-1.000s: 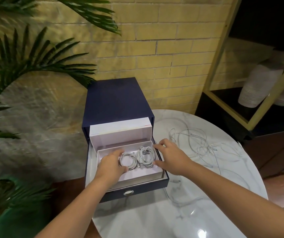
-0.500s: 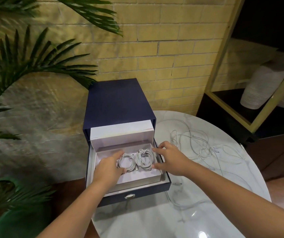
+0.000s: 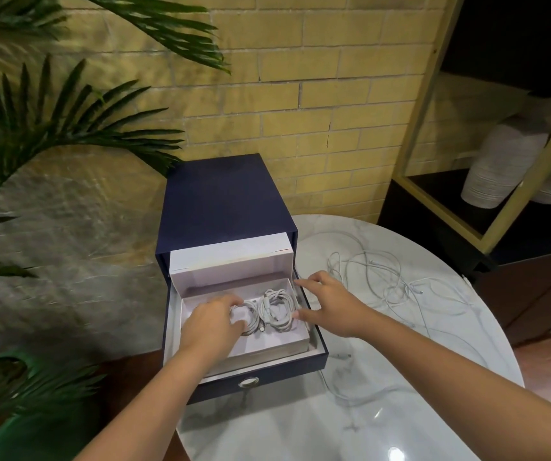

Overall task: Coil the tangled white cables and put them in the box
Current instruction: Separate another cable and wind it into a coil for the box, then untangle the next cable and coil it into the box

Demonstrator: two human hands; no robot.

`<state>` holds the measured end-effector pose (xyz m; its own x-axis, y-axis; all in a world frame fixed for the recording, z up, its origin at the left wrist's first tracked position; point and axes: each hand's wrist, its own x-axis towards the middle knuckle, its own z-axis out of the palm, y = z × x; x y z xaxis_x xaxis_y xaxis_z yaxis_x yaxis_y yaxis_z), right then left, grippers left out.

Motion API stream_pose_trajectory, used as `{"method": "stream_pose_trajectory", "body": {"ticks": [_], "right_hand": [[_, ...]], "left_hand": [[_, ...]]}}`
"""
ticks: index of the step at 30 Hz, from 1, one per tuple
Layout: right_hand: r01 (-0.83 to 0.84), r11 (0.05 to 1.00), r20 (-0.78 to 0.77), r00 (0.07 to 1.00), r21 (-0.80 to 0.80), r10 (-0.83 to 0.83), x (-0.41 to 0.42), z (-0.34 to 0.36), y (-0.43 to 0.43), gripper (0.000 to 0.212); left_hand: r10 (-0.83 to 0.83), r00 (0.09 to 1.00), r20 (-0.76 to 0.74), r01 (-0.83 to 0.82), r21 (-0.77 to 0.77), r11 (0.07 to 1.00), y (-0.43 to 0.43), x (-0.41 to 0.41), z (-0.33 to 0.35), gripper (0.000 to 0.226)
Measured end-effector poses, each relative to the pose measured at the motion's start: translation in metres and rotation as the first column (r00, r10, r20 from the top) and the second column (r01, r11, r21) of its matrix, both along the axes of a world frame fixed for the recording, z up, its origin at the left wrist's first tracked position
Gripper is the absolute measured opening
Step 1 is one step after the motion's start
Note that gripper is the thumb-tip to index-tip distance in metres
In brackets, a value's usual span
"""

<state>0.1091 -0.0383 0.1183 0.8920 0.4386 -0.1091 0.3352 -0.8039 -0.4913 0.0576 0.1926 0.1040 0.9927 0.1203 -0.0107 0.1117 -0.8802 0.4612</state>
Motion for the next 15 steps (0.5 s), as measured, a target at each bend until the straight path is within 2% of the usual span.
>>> {"method": "stream_pose_trajectory", "body": {"ticks": [5,9,15], "right_hand": [[0.093,0.987,0.024,0.995,0.134,-0.097,0.000,-0.001,-0.031,0.056],[0.157,0.968,0.026,0.986,0.196,-0.165,0.000,-0.002,-0.072,0.045],[0.200,0.974,-0.048,0.979,0.105,-0.196,0.002,-0.019,-0.138,0.031]], "left_hand": [[-0.029,0.989,0.146,0.039,-0.071,0.997,-0.029,0.007,0.016,0.008],[-0.118,0.971,0.209,0.152,-0.154,0.976,-0.072,0.010,0.025,0.010],[-0.276,0.939,0.207,0.324,-0.254,0.911,-0.146,0.019,0.019,0.011]]}}
